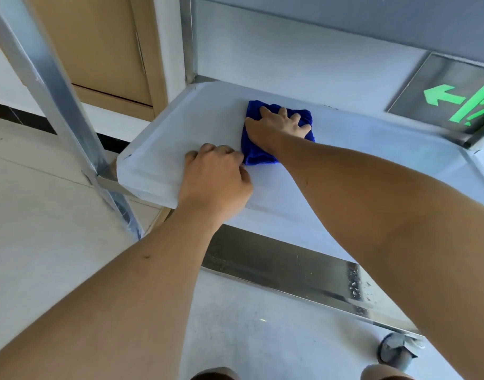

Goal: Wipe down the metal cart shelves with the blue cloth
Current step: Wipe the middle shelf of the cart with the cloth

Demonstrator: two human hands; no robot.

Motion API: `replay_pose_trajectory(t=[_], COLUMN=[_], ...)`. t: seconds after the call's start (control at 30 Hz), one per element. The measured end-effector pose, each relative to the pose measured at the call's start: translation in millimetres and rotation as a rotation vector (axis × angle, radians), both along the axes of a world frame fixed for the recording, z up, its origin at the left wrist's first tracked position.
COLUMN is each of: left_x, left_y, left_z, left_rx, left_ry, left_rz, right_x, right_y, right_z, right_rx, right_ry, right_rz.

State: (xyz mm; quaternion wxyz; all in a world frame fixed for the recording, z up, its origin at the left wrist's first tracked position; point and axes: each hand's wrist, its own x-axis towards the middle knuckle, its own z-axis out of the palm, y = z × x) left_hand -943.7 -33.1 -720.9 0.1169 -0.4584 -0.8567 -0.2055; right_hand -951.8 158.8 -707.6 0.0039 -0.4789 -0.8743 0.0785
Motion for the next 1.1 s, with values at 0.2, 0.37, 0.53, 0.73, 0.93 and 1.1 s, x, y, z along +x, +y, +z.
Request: replay_pose_trajectory(t=[0.2,0.37,0.53,0.73,0.93,1.1], left_x=[-3.7,-14.4,-16.6,-11.6,-14.3,-9.5], left_y=[13.6,12.8,9.1,13.6,17.7,12.6], left_z=[-4.7,-8.7,-11.2,-16.5,-2.4,-1.5], left_rx=[-0.015,0.003,0.027,0.018,-0.002,0.059], left_ry=[-0.005,0.004,0.000,-0.041,-0.045,-0.020], left_rz=[-0.006,0.020,0.026,0.037,0.035,0.087], right_x=[-27.7,-46.3,-37.7,1.2,34.2,61.4], right_y=[45.1,46.7,35.2,11.1,-16.9,-50.0], right_z=[2.6,4.0,-2.9,-16.3,-8.1,-9.4], right_rx=[-0.011,-0.005,-0.008,0.009,0.038,-0.002], right_ry=[-0.001,0.007,0.025,0.015,0.050,0.049], right_rz=[-0.015,0.024,0.090,0.163,0.181,0.168])
